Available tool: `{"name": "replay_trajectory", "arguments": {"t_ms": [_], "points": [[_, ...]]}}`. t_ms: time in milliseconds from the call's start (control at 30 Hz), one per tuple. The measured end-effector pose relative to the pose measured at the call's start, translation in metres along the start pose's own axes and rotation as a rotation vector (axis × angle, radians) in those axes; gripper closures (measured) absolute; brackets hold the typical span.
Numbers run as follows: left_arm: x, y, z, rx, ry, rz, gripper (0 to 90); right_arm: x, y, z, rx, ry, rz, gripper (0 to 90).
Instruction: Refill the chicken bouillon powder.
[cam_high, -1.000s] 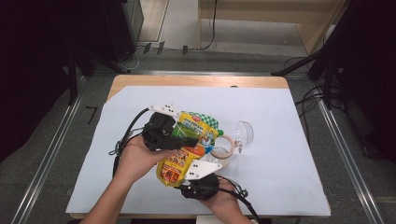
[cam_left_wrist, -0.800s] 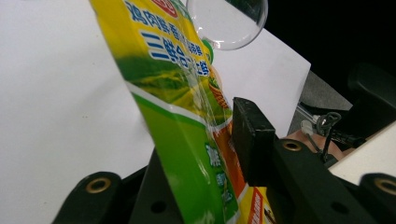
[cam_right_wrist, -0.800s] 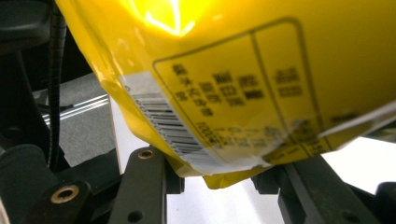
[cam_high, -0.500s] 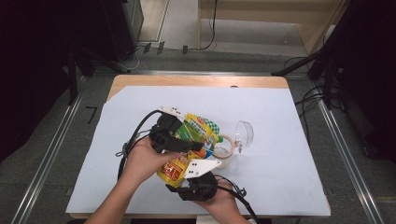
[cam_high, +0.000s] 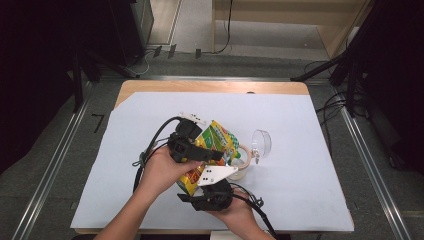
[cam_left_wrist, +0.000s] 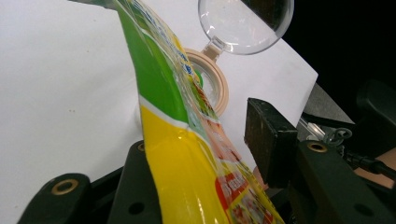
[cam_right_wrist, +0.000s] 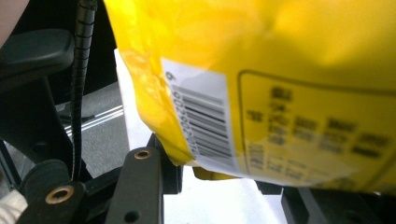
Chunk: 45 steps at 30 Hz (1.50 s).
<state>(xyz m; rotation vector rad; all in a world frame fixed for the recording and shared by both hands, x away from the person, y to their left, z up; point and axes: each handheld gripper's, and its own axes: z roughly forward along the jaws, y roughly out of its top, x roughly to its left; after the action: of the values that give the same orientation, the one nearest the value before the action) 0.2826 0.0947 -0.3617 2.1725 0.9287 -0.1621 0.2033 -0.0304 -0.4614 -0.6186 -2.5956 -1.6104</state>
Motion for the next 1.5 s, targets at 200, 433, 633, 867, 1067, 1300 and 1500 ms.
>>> {"name": "replay_trajectory", "arguments": {"t_ms": [200, 433, 633, 867, 1067, 1300, 1500], "points": [[0.002, 0.011, -0.002, 0.012, 0.006, -0.03, 63.4, -0.005, 0.007, -0.001, -0.014, -0.008, -0.001, 61.8], [0.001, 0.023, -0.004, 0.019, 0.004, -0.036, 64.4, -0.006, 0.015, -0.004, -0.03, -0.034, -0.046, 58.1], [0.001, 0.027, -0.005, 0.018, 0.005, -0.037, 65.6, -0.007, 0.02, -0.004, -0.024, -0.041, -0.055, 58.0], [0.001, 0.029, -0.006, 0.024, 0.002, -0.031, 64.8, -0.005, 0.024, -0.003, -0.011, -0.062, -0.107, 59.4], [-0.003, 0.03, -0.003, 0.02, 0.008, -0.009, 62.0, -0.008, 0.022, -0.004, -0.019, -0.074, -0.095, 62.3], [-0.001, 0.03, -0.003, 0.02, -0.001, -0.019, 60.4, -0.007, 0.021, -0.002, -0.029, -0.056, -0.048, 62.4], [0.0, 0.031, -0.002, 0.024, -0.01, -0.028, 59.3, -0.008, 0.023, -0.003, -0.031, -0.059, -0.034, 62.4]]}}
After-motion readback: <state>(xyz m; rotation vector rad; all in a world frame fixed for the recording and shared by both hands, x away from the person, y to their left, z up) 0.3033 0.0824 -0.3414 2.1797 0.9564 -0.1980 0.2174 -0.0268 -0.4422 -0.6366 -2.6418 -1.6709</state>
